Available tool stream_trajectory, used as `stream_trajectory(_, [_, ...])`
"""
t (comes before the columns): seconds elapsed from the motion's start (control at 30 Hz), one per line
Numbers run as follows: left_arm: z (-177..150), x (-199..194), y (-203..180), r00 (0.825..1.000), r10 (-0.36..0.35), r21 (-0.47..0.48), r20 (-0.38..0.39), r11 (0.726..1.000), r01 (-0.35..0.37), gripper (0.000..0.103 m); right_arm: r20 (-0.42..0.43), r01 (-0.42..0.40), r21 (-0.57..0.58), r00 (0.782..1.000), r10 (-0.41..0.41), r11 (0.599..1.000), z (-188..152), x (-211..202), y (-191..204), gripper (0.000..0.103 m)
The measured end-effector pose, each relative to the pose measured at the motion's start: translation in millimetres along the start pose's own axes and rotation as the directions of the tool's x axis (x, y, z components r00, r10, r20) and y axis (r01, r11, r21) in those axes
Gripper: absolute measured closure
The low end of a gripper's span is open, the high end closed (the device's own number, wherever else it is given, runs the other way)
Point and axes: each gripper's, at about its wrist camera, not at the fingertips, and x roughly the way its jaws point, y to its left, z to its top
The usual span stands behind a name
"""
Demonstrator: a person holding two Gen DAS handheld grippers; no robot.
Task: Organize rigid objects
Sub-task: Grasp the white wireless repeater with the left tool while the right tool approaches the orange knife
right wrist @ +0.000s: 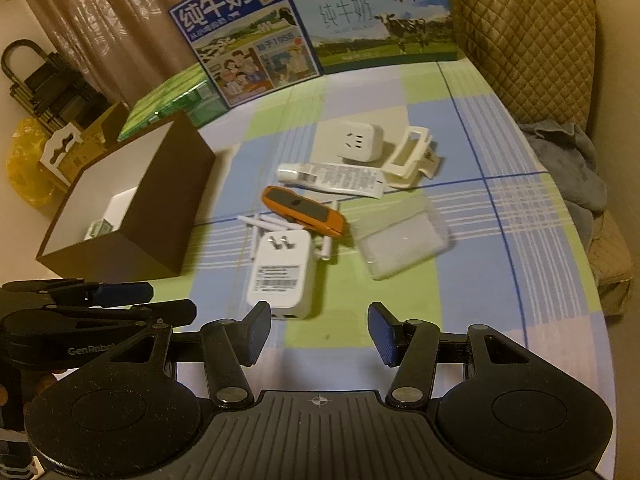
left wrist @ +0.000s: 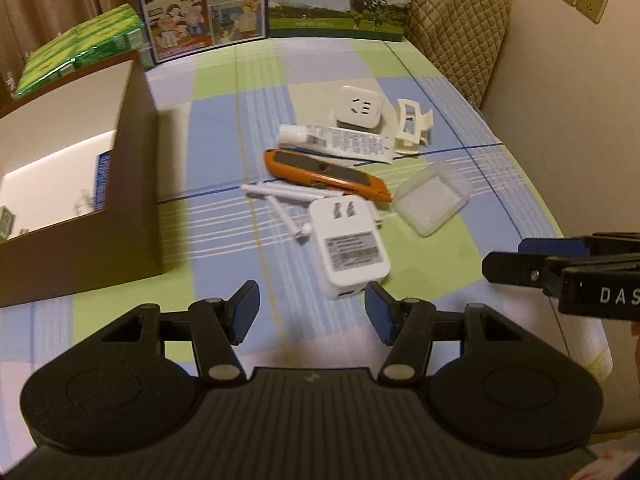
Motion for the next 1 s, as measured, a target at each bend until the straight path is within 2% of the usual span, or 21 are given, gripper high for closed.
stream_trajectory(0.2, [12, 35, -17, 1.0, -0.012, 0.027, -0.018, 1.0, 0.012, 0.048, -0.011, 0.034, 0.023, 0.999, -0.034, 0.999, 4, 5, -23, 0.052])
stream_trajectory(0.53, [34, 89, -31, 0.998, 0.02, 0.03, -0.064, 0.999, -0.018, 0.048, -0.027, 0.071, 0.077, 0.997, -0.069, 0.994, 9, 9, -56, 0.052])
stream_trajectory(0.57, [35, 94, -31, 0.997, 0.024, 0.029, -0.069, 0.999, -0.022, 0.045, -0.029, 0.073, 0.082, 0.997, -0.071, 0.994, 9, 10, -57, 0.052])
stream_trajectory(0.63, [37, 102, -32, 0.997, 0.029, 0.028, -0.078, 0.999, -0.027, 0.044, -0.033, 0.073, 0.089, 0.997, -0.07, 0.993, 11, 11, -61, 0.052])
stream_trajectory(1.0, [23, 98, -17, 0.999, 0.039, 0.043, -0.037, 0.998, -0.037, 0.049, -0.052, 0.043, 0.054, 0.998, -0.04, 0.998, 22, 29, -58, 0.052])
